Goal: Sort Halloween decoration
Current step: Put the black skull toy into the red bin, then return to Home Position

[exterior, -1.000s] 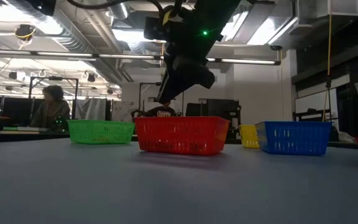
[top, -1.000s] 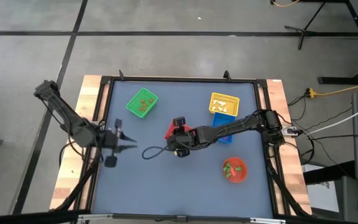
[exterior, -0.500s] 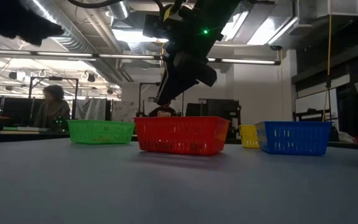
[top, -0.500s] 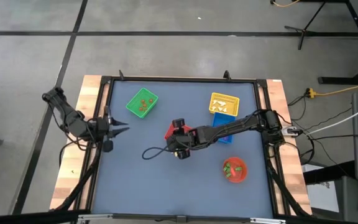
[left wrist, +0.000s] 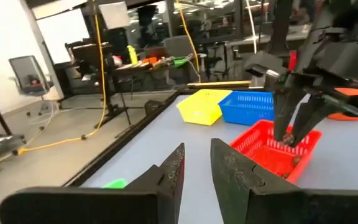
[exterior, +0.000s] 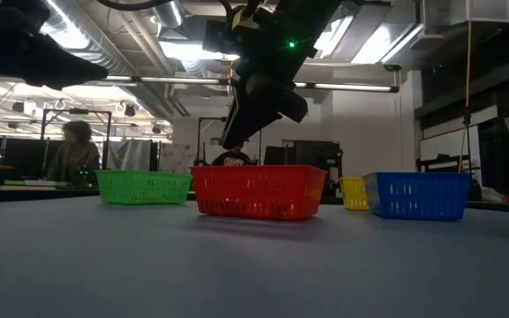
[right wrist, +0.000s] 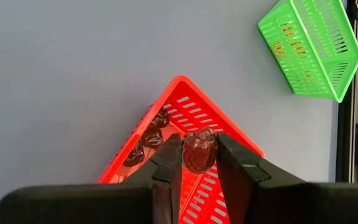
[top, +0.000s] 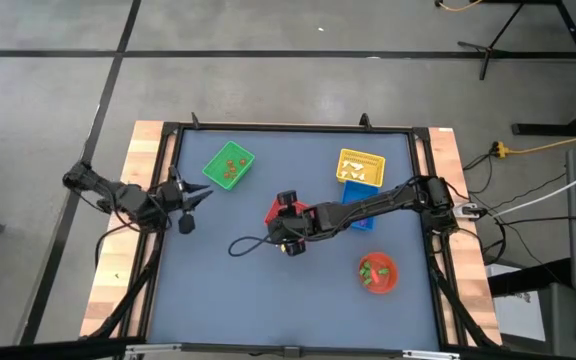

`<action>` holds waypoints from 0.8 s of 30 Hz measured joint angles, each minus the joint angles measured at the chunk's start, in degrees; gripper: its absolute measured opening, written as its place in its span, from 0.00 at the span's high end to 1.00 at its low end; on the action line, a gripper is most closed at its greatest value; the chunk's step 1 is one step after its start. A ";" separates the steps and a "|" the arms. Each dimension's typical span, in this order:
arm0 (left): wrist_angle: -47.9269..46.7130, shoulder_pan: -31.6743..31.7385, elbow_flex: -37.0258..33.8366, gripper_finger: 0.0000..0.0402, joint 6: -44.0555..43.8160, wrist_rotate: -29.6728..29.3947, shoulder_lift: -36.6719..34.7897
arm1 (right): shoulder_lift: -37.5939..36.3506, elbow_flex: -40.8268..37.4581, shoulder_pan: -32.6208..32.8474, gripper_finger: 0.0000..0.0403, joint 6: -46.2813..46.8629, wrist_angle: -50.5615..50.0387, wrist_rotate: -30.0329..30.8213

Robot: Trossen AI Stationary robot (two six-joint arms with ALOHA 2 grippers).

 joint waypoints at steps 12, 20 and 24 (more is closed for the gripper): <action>5.90 17.56 -0.06 0.84 4.67 24.44 0.00 | 0.00 0.00 0.00 0.79 0.92 -0.02 -0.02; 5.26 24.08 -2.36 0.84 4.67 30.99 0.00 | 0.00 0.00 0.00 0.60 1.01 -0.04 0.02; 3.16 25.82 -2.36 0.84 4.26 33.43 0.00 | 0.00 0.00 0.02 0.52 1.05 -0.04 0.72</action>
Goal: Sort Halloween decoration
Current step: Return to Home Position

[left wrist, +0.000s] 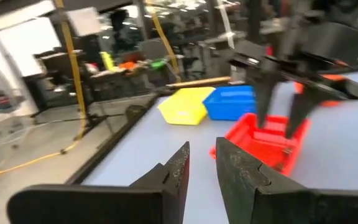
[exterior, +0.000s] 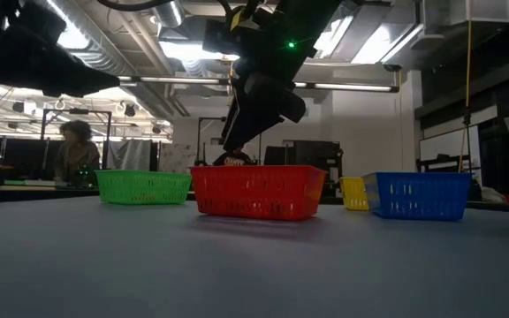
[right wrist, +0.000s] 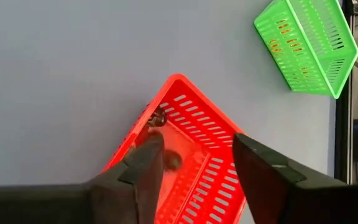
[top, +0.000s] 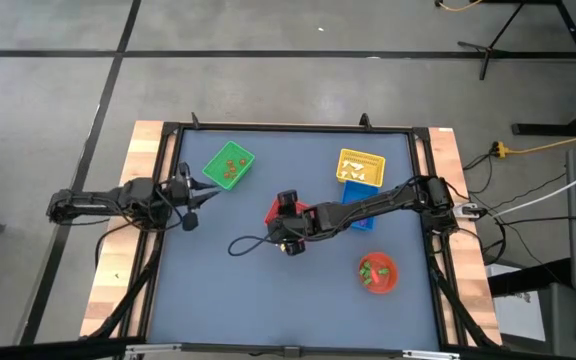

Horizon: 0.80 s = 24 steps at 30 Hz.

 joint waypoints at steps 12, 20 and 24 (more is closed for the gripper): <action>-0.46 4.64 -0.89 0.84 0.28 10.21 0.01 | -0.02 0.00 -0.02 0.48 -0.70 0.04 1.38; 5.87 8.01 -3.32 0.84 -0.30 15.75 0.22 | -0.03 5.78 0.15 0.47 -6.32 -3.37 1.45; 5.83 9.53 -3.32 0.84 -1.40 15.75 0.21 | -0.04 15.87 0.11 0.48 -2.66 -13.86 1.28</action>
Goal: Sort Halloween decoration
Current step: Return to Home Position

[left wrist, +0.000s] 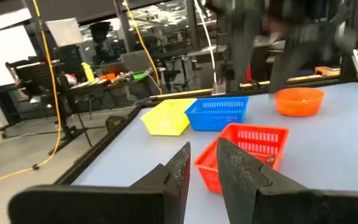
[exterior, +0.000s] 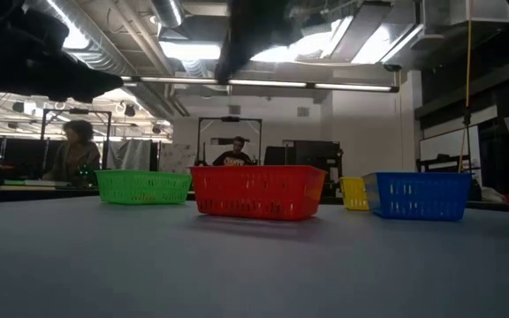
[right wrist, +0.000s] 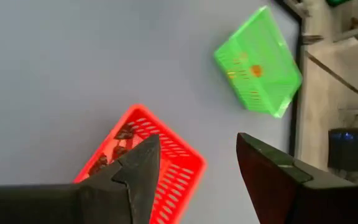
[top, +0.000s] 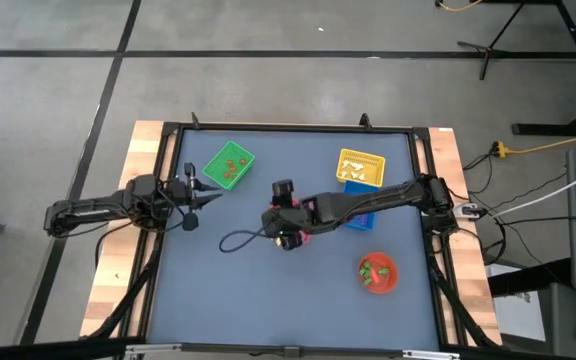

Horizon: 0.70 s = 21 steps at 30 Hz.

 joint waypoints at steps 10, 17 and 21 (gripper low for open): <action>-0.07 1.90 0.00 0.84 -0.17 -0.04 0.01 | -1.30 27.99 0.01 0.48 8.22 -39.59 -4.90; -0.09 2.05 0.00 0.84 0.19 -0.20 0.49 | -17.86 14.73 0.00 0.48 17.20 -43.13 -4.56; -0.11 2.05 0.00 0.84 0.28 -0.37 0.82 | -28.61 3.89 0.01 0.48 21.92 -42.76 -3.47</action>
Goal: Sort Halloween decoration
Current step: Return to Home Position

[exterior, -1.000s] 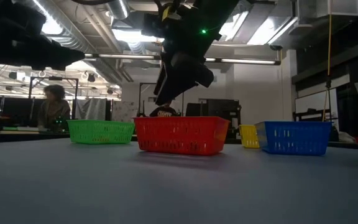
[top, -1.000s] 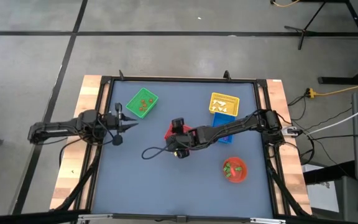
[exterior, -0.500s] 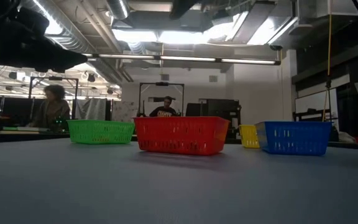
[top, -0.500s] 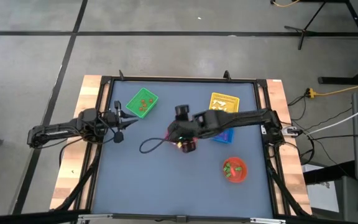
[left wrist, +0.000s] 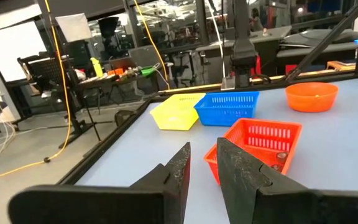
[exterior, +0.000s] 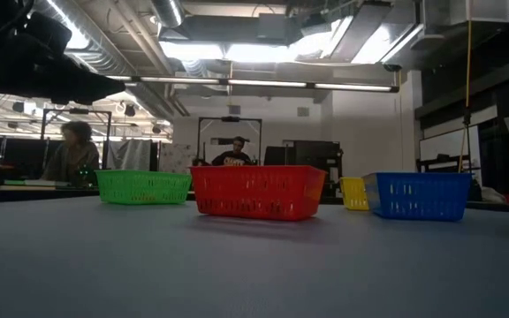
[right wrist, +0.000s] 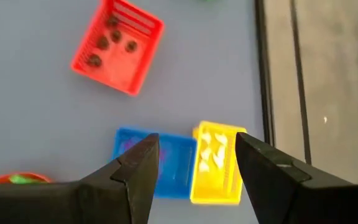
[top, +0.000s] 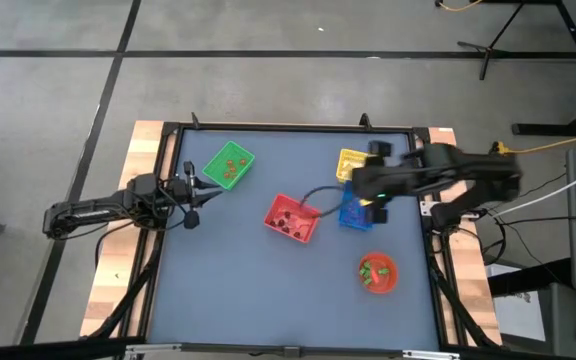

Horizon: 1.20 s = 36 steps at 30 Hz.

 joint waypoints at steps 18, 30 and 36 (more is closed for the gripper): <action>0.06 -0.02 0.00 0.84 0.04 -0.11 0.00 | -49.13 -64.96 -0.08 0.48 12.81 34.33 3.44; 0.20 -0.04 0.00 0.84 0.07 -0.24 -0.04 | -65.91 -76.16 -0.10 0.48 8.34 59.43 1.47; 0.24 -0.02 0.00 0.84 0.07 -0.23 -0.04 | -67.53 -82.43 -0.08 0.48 0.20 76.93 -2.94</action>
